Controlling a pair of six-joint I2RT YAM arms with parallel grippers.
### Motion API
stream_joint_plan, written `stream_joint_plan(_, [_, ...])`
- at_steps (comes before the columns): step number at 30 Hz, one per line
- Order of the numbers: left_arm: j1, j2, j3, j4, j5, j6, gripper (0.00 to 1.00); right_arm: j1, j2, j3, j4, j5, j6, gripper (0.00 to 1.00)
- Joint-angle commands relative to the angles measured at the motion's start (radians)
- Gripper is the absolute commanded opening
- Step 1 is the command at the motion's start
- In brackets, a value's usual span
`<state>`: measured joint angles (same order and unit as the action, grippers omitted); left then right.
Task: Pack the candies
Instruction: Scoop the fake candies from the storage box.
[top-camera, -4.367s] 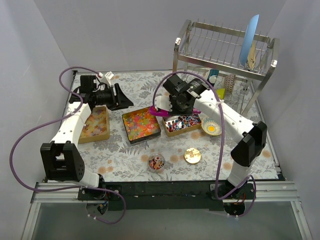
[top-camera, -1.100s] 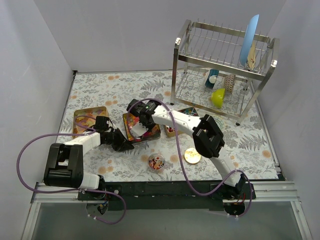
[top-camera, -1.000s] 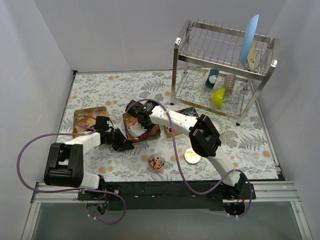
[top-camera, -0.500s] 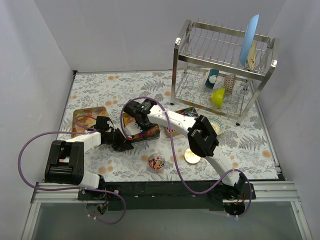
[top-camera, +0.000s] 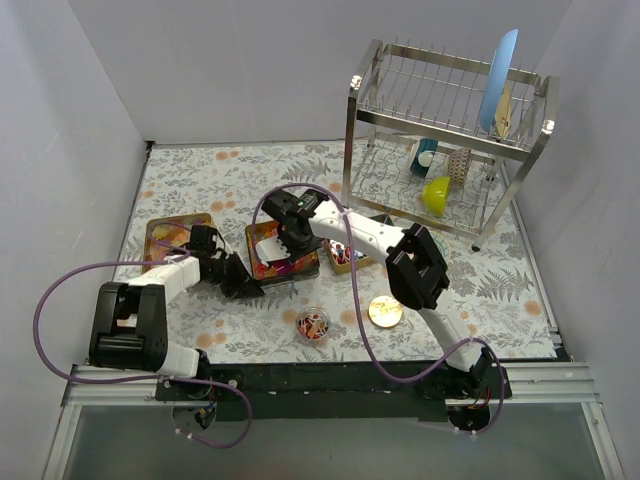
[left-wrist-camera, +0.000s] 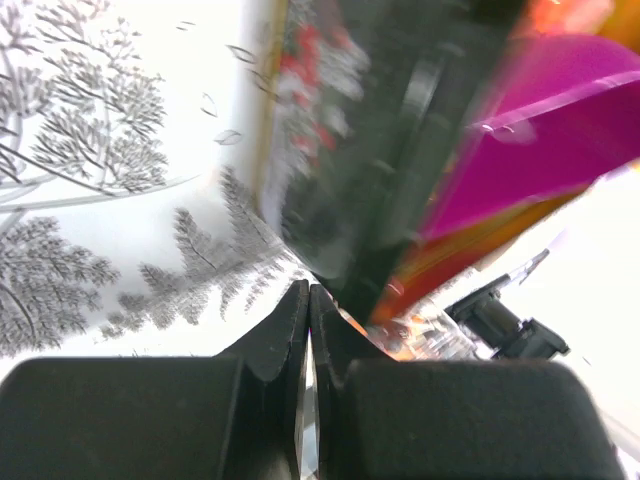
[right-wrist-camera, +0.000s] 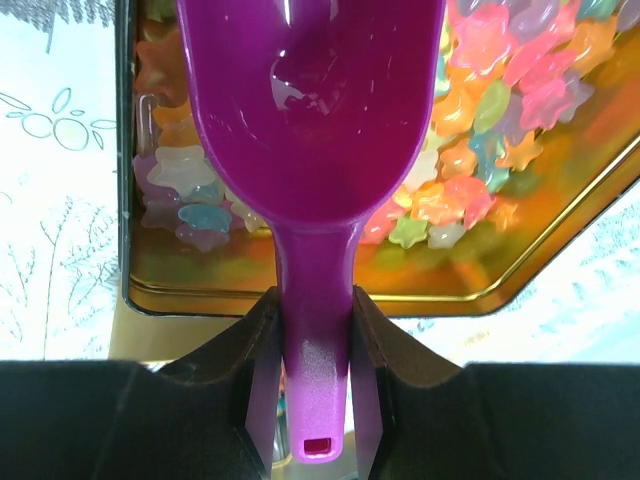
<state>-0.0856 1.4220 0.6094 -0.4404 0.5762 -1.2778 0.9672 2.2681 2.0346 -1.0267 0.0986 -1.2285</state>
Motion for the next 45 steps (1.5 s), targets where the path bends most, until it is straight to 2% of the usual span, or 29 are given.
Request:
stream_joint_plan(1, [0.009, -0.058, 0.104, -0.116, 0.039, 0.106, 0.00, -0.016, -0.008, -0.077, -0.027, -0.212, -0.017, 0.01])
stream_joint_plan(14, [0.044, -0.167, 0.254, -0.371, 0.106, 0.274, 0.00, -0.082, -0.053, -0.120, -0.068, -0.301, -0.054, 0.01])
stream_joint_plan(18, [0.049, -0.207, 0.314, -0.406, 0.082, 0.362, 0.00, -0.088, -0.027, -0.064, -0.128, -0.295, -0.043, 0.01])
stream_joint_plan(25, [0.067, -0.244, 0.349, -0.416, 0.086, 0.388, 0.00, -0.117, 0.030, 0.013, -0.265, -0.315, -0.020, 0.01])
stream_joint_plan(34, [0.075, -0.250, 0.354, -0.383, 0.116, 0.379, 0.00, -0.119, -0.005, -0.005, -0.211, -0.234, 0.129, 0.01])
stream_joint_plan(37, [0.076, -0.250, 0.346, -0.377, 0.131, 0.393, 0.00, -0.122, -0.042, -0.049, -0.196, -0.211, 0.158, 0.01])
stream_joint_plan(42, [0.078, -0.248, 0.337, -0.366, 0.137, 0.391, 0.00, -0.127, -0.137, -0.230, -0.090, -0.224, 0.150, 0.01])
stream_joint_plan(45, [0.078, -0.245, 0.339, -0.368, 0.148, 0.390, 0.00, -0.131, -0.153, -0.232, -0.070, -0.232, 0.167, 0.01])
